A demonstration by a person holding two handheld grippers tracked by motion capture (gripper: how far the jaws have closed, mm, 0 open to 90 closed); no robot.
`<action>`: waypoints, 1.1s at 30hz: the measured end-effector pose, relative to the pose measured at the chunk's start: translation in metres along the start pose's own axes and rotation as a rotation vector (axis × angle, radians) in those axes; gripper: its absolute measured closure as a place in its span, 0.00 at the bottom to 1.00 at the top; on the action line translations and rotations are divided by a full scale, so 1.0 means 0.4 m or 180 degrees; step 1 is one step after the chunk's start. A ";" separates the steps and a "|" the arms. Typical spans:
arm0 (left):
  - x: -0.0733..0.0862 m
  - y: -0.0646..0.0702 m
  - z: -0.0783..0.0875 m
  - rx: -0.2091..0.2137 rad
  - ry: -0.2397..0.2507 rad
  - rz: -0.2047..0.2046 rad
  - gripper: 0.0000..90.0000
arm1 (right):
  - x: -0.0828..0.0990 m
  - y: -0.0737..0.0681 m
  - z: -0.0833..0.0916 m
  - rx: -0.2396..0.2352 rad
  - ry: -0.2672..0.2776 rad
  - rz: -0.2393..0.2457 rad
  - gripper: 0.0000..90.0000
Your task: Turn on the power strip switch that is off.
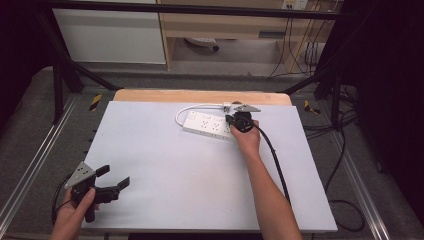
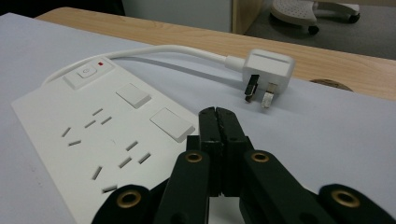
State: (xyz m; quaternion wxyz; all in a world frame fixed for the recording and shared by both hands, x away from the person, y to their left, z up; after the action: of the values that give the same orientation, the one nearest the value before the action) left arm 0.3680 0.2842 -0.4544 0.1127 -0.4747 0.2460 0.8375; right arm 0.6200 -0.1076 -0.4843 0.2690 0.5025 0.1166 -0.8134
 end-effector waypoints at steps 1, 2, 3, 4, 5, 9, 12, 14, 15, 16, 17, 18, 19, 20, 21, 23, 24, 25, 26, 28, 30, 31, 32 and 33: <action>0.000 0.000 0.000 0.0001 0.0000 -0.0001 0.08 | 0.000 0.000 0.000 -0.0001 0.0003 -0.0002 1.00; 0.000 0.000 0.000 -0.0005 0.0000 -0.0001 0.08 | 0.000 0.000 0.000 -0.0001 0.0006 -0.0007 1.00; 0.000 0.000 0.000 -0.0006 0.0002 0.0000 0.08 | 0.000 0.000 0.000 -0.0001 0.0006 -0.0008 1.00; 0.000 0.000 0.000 -0.0006 0.0002 -0.0001 0.08 | 0.000 0.000 0.000 -0.0004 0.0001 -0.0012 1.00; 0.000 0.000 0.000 -0.0006 0.0001 -0.0001 0.08 | -0.001 -0.001 0.000 -0.0014 -0.0001 -0.0015 1.00; 0.000 0.000 0.000 -0.0008 0.0000 -0.0001 0.08 | 0.000 -0.003 -0.001 -0.0014 0.0010 -0.0011 1.00; 0.000 0.000 -0.001 -0.0007 -0.0001 -0.0003 0.08 | -0.001 -0.004 -0.001 -0.0007 -0.0006 0.0001 1.00; 0.000 0.000 -0.001 -0.0005 -0.0002 -0.0014 0.08 | -0.001 -0.005 0.000 -0.0007 -0.0019 0.0035 1.00; 0.000 0.001 0.000 -0.0007 -0.0003 -0.0018 0.08 | -0.001 -0.005 0.000 -0.0013 -0.0021 0.0043 1.00; 0.000 0.001 0.000 -0.0009 -0.0005 -0.0017 0.08 | -0.001 -0.005 0.000 -0.0015 -0.0021 0.0050 1.00; 0.000 0.001 0.000 -0.0010 -0.0005 -0.0018 0.08 | -0.001 -0.005 0.000 -0.0016 -0.0021 0.0048 1.00; 0.000 0.001 0.000 -0.0011 -0.0006 -0.0018 0.08 | -0.001 -0.005 0.000 -0.0016 -0.0023 0.0036 1.00; 0.000 0.001 0.000 -0.0011 -0.0006 -0.0018 0.08 | -0.001 -0.006 0.000 -0.0017 -0.0024 0.0031 1.00; 0.000 0.001 0.000 -0.0009 -0.0006 -0.0013 0.08 | -0.001 -0.005 -0.001 -0.0015 -0.0019 0.0038 1.00; 0.000 0.001 0.000 -0.0007 -0.0006 -0.0013 0.08 | 0.000 -0.006 -0.001 -0.0015 -0.0021 0.0029 1.00; 0.000 0.001 0.000 -0.0008 -0.0005 -0.0011 0.08 | 0.004 -0.008 -0.004 -0.0029 -0.0043 0.0027 1.00; 0.000 0.001 0.000 -0.0009 -0.0004 -0.0011 0.08 | 0.004 -0.009 -0.004 -0.0034 -0.0044 0.0017 1.00; 0.000 0.000 0.001 -0.0011 -0.0002 -0.0009 0.08 | 0.003 -0.008 -0.004 -0.0032 -0.0046 -0.0002 1.00; 0.000 0.000 0.001 -0.0007 0.0000 -0.0009 0.08 | 0.004 -0.008 -0.004 -0.0041 -0.0037 -0.0033 1.00; 0.000 0.000 0.000 -0.0005 -0.0003 -0.0007 0.08 | 0.004 -0.007 -0.004 -0.0043 -0.0025 -0.0027 1.00; 0.001 -0.001 -0.001 -0.0011 -0.0004 -0.0003 0.08 | 0.003 -0.008 -0.004 -0.0046 -0.0045 -0.0007 1.00; 0.000 -0.001 0.000 -0.0011 -0.0002 -0.0003 0.08 | 0.003 -0.007 -0.004 -0.0046 -0.0047 0.0010 1.00; 0.000 0.000 0.000 -0.0009 0.0000 -0.0001 0.08 | 0.003 -0.006 -0.004 -0.0047 -0.0049 0.0013 1.00; 0.000 0.000 0.000 -0.0005 -0.0002 -0.0004 0.08 | 0.003 -0.005 -0.004 -0.0041 -0.0050 0.0010 1.00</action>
State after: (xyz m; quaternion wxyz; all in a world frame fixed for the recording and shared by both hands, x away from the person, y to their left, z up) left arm 0.3679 0.2844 -0.4544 0.1130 -0.4746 0.2449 0.8378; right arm 0.6195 -0.1056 -0.4863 0.2744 0.4946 0.1189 -0.8161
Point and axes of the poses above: each handheld gripper's, and its own axes: z roughly backward along the jaws, x roughly out of its underside, y roughly to its right, the point moved 7 cm from there along -z, roughly forward along the jaws, and after that the axes turned 11 degrees about z, right-handed, at the moved point
